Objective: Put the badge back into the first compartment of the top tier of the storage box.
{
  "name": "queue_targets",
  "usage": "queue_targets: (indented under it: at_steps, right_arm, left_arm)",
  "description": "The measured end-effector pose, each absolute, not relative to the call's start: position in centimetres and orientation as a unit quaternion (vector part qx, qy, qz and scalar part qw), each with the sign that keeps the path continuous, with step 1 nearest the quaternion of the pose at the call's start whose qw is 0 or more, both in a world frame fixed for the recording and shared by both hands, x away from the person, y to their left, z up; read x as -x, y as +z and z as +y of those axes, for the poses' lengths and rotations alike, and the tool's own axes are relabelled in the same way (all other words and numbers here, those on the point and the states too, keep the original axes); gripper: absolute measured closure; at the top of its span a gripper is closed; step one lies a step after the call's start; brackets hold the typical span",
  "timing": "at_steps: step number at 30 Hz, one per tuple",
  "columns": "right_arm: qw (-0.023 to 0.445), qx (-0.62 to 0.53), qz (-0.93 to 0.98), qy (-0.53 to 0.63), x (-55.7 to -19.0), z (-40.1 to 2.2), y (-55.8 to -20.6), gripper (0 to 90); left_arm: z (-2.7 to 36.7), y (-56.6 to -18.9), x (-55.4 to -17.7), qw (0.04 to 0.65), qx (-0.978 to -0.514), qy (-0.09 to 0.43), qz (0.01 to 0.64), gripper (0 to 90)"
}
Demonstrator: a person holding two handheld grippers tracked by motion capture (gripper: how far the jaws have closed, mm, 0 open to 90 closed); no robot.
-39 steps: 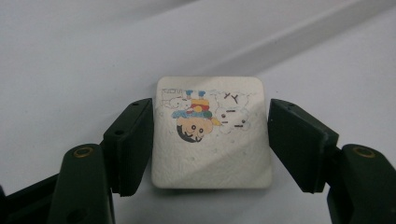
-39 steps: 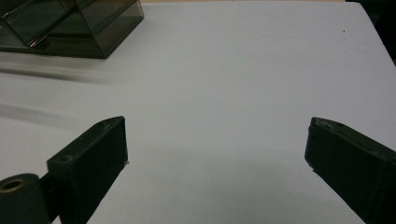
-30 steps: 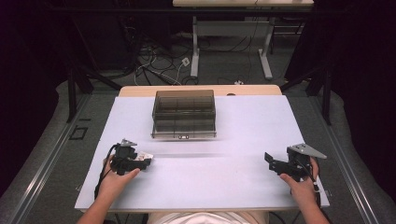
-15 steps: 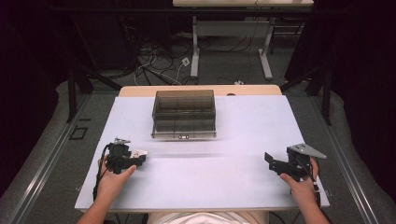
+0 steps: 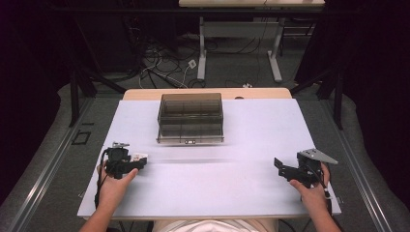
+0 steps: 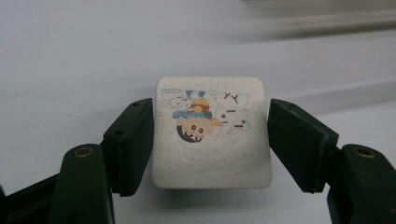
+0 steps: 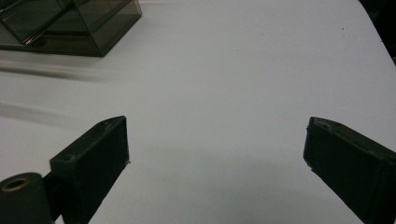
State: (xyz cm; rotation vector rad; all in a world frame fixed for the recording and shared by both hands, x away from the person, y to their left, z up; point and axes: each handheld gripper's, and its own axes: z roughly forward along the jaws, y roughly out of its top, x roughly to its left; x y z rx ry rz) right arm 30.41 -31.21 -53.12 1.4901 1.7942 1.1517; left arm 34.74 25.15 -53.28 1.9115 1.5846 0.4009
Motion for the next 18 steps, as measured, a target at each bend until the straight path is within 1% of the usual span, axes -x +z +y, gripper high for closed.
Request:
queue_targets:
  at_steps: [18]
  right_arm:
    - [0.268,-0.551,0.663,0.431,-30.4,-31.1,-53.1,6.4]
  left_arm:
    - [25.5,-52.0,-35.6,0.335,-0.703,0.152,0.609,33.2]
